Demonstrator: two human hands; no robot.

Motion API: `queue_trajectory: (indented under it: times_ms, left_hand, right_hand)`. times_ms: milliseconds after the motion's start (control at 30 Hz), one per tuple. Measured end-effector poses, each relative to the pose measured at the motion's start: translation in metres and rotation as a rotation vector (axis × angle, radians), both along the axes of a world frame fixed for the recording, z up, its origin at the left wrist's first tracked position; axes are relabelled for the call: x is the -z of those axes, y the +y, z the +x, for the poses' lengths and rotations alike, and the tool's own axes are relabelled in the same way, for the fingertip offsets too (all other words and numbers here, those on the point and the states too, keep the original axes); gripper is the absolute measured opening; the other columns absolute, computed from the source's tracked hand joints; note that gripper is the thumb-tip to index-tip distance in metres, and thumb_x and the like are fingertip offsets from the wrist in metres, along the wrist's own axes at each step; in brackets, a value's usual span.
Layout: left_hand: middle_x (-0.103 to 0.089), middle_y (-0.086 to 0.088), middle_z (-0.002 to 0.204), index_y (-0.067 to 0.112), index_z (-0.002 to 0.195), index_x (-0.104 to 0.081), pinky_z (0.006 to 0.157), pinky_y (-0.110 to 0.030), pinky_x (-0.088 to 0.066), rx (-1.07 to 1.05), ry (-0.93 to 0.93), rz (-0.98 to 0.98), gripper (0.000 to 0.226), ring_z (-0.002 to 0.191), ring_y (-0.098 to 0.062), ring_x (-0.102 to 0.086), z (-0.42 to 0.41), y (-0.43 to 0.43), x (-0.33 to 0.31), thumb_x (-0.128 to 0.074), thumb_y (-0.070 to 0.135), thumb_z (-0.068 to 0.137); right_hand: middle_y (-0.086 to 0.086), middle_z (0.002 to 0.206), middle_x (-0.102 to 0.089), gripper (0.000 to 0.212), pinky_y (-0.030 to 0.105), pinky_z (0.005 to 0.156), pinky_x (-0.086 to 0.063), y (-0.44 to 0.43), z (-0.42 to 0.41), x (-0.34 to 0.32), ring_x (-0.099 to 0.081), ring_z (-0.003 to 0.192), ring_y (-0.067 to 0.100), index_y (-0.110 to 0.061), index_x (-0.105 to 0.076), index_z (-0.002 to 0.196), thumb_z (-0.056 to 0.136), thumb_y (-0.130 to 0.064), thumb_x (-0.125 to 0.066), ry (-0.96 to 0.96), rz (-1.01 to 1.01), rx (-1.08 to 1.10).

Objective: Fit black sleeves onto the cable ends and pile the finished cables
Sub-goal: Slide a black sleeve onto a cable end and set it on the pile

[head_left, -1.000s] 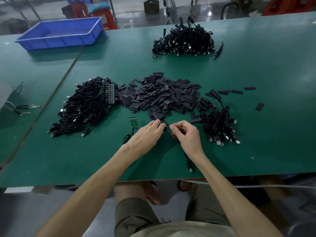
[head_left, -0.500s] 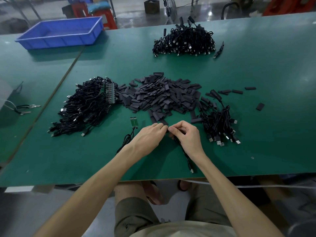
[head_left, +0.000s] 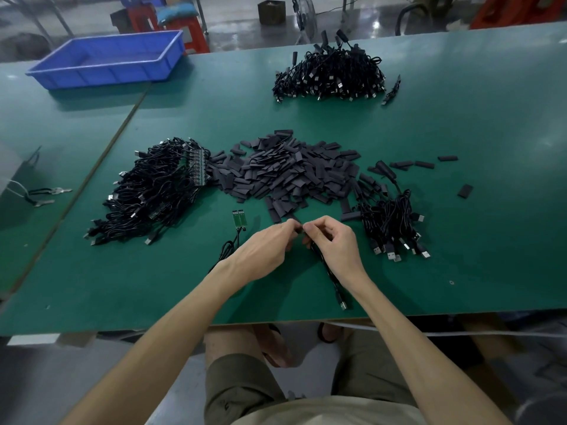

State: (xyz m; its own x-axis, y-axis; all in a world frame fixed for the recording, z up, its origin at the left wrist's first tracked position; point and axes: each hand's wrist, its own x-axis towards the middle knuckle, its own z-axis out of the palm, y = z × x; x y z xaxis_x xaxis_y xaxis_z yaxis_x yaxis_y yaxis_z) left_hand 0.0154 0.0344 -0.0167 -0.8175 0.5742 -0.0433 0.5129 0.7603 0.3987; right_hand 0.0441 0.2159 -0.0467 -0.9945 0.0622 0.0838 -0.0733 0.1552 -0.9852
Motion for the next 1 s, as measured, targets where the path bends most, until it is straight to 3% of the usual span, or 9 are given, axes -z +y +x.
queue_trajectory:
  times_ms: [100, 200, 333, 433, 533, 633, 733, 833, 1000]
  left_hand:
    - [-0.057, 0.004, 0.085, 0.019, 0.104, -0.043, 0.061, -0.038, -0.044, -0.073, -0.016, -0.007, 0.019, 0.073, -0.022, -0.054, -0.005, -0.005, -0.002, -0.038, 0.002, 0.098]
    - [-0.059, 0.004, 0.081, 0.024, 0.087, -0.043, 0.064, -0.039, -0.047, -0.149, -0.034, 0.043, 0.024, 0.071, -0.021, -0.055, -0.012, -0.010, -0.004, -0.039, 0.002, 0.096]
    - [-0.058, 0.016, 0.074, 0.018, 0.084, -0.056, 0.056, -0.024, -0.042, -0.199, -0.112, 0.130, 0.027, 0.064, -0.005, -0.053, -0.019, -0.015, 0.001, -0.042, -0.002, 0.097]
    - [-0.055, 0.013, 0.069, 0.029, 0.078, -0.051, 0.050, -0.012, -0.037, -0.187, -0.179, 0.190, 0.037, 0.055, 0.005, -0.051, -0.020, -0.012, 0.001, -0.045, 0.001, 0.101]
    - [-0.058, 0.004, 0.069, 0.036, 0.084, -0.049, 0.051, -0.015, -0.039, -0.182, -0.202, 0.244, 0.030, 0.052, -0.001, -0.048, -0.021, -0.011, -0.003, -0.044, 0.018, 0.107]
    - [-0.066, 0.008, 0.087, 0.032, 0.101, -0.053, 0.062, -0.016, -0.045, -0.120, -0.150, 0.273, 0.007, 0.070, -0.003, -0.058, -0.019, -0.015, -0.008, -0.055, 0.025, 0.103]
    - [-0.058, 0.013, 0.108, 0.026, 0.120, -0.055, 0.075, -0.024, -0.048, 0.023, 0.079, 0.116, 0.023, 0.088, -0.010, -0.058, -0.016, -0.021, -0.010, -0.063, 0.029, 0.099]
    - [-0.057, 0.001, 0.110, 0.015, 0.129, -0.061, 0.066, -0.035, -0.053, 0.086, 0.333, 0.055, 0.029, 0.084, -0.020, -0.060, -0.010, -0.023, -0.012, -0.060, 0.024, 0.102]
    - [-0.061, -0.012, 0.107, 0.003, 0.133, -0.060, 0.066, -0.044, -0.058, 0.138, 0.453, 0.008, 0.034, 0.088, -0.028, -0.064, -0.006, -0.019, -0.015, -0.060, 0.018, 0.102]
  right_hand:
    - [-0.008, 0.093, -0.077, 0.010, 0.021, 0.080, -0.056, -0.001, -0.001, 0.001, -0.071, 0.089, 0.006, -0.021, -0.077, 0.105, 0.096, -0.025, -0.074, -0.013, 0.067, -0.047]
    - [-0.011, 0.101, -0.075, 0.020, 0.018, 0.084, -0.053, -0.002, -0.001, 0.001, -0.068, 0.095, 0.003, -0.028, -0.075, 0.110, 0.092, -0.019, -0.077, -0.016, 0.139, -0.077]
    - [-0.011, 0.098, -0.077, 0.014, 0.020, 0.087, -0.055, 0.000, -0.001, 0.001, -0.070, 0.095, 0.004, -0.020, -0.076, 0.105, 0.092, -0.018, -0.079, 0.033, 0.106, -0.063]
    - [-0.010, 0.093, -0.077, 0.008, 0.019, 0.085, -0.055, 0.000, -0.001, 0.001, -0.071, 0.092, 0.004, -0.022, -0.076, 0.098, 0.092, -0.017, -0.078, 0.036, 0.066, -0.042]
    - [-0.005, 0.091, -0.078, 0.005, 0.025, 0.084, -0.058, 0.001, -0.001, 0.003, -0.073, 0.089, 0.010, -0.020, -0.076, 0.096, 0.092, -0.017, -0.078, 0.020, 0.024, -0.019]
    - [-0.002, 0.089, -0.078, 0.004, 0.028, 0.083, -0.060, 0.001, -0.002, 0.003, -0.075, 0.087, 0.014, -0.017, -0.076, 0.094, 0.092, -0.016, -0.078, 0.005, 0.002, 0.002]
    - [-0.003, 0.087, -0.079, 0.004, 0.026, 0.081, -0.060, 0.000, -0.003, 0.004, -0.075, 0.086, 0.013, -0.017, -0.077, 0.096, 0.092, -0.016, -0.078, -0.004, -0.007, 0.019]
    - [-0.004, 0.086, -0.079, 0.004, 0.025, 0.079, -0.060, -0.001, -0.003, 0.005, -0.076, 0.084, 0.011, -0.018, -0.078, 0.096, 0.092, -0.016, -0.077, -0.004, 0.007, 0.018]
    - [-0.005, 0.085, -0.079, 0.003, 0.025, 0.078, -0.060, 0.000, -0.003, 0.003, -0.076, 0.083, 0.012, -0.018, -0.078, 0.094, 0.094, -0.019, -0.075, -0.006, 0.000, 0.022]
